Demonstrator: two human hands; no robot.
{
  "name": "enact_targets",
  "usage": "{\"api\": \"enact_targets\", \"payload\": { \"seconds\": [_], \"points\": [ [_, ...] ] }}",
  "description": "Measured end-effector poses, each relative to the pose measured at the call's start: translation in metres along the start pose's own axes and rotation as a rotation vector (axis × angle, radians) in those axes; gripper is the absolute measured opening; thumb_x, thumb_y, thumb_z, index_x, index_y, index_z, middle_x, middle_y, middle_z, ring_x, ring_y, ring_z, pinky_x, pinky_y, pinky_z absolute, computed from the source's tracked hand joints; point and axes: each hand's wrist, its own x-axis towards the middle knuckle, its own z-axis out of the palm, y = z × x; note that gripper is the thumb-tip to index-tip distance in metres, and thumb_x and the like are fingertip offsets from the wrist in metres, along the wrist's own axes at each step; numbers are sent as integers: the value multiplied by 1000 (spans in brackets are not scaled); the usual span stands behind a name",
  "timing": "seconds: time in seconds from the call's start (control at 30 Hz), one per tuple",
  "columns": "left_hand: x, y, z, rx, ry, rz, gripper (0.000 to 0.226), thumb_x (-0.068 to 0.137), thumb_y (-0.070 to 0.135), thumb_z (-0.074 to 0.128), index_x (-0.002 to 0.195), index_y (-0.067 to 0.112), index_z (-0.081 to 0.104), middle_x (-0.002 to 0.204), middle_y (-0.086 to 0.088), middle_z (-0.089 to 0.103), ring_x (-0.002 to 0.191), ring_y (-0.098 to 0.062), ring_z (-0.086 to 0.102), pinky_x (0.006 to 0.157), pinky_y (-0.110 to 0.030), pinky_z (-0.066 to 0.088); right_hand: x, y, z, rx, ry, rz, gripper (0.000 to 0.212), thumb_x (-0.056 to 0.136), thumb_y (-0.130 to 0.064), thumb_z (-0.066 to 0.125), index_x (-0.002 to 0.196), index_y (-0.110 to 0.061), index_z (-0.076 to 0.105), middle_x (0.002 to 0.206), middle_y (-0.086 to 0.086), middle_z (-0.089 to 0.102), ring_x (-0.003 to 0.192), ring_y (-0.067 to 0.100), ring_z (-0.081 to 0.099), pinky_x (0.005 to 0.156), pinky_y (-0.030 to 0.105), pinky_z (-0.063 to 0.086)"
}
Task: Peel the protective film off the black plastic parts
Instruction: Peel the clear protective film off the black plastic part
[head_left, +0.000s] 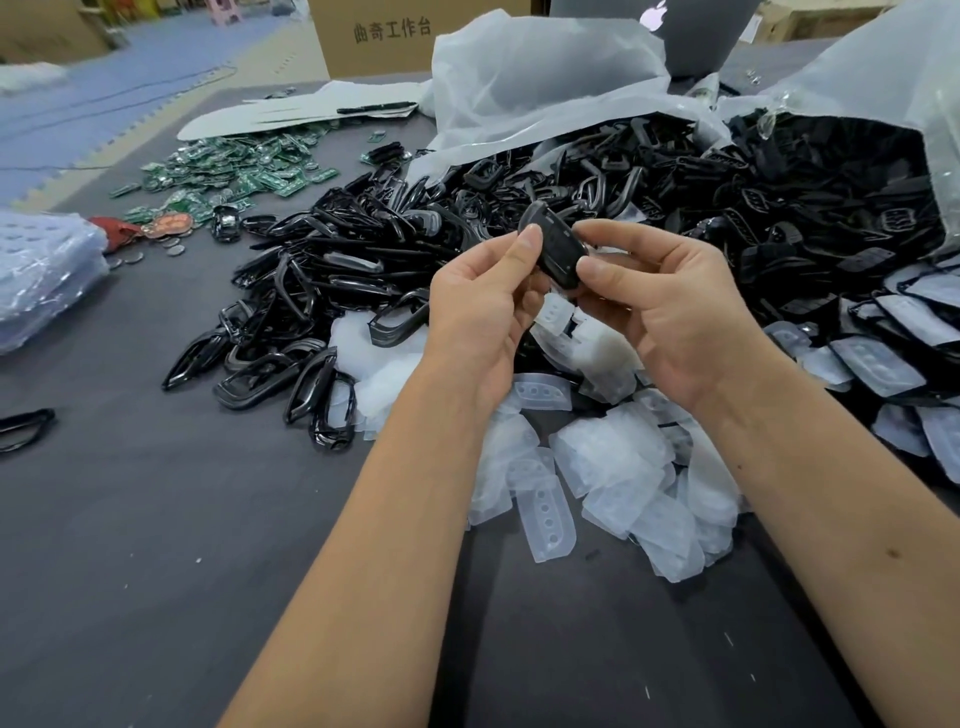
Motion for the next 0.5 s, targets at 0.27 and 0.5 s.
{"api": "enact_targets", "payload": {
  "seconds": [0.27, 0.5],
  "points": [
    [-1, -2, -1, -79, -66, 32, 11, 98, 7, 65, 104, 3, 73, 91, -9, 76, 73, -13, 69, 69, -22, 57, 2, -3, -7, 30, -80, -73, 37, 73, -6, 78, 110, -8, 73, 75, 2, 76, 80, 21, 74, 89, 38, 61],
    [-2, -7, -1, 66, -23, 95, 18, 98, 6, 66, 112, -4, 71, 87, -10, 70, 62, -7, 56, 60, -20, 41, 4, -5, -15, 6, -95, 42, 44, 86, 11, 70, 124, -11, 69, 89, 6, 76, 90, 19, 74, 83, 28, 59]
  ]
}}
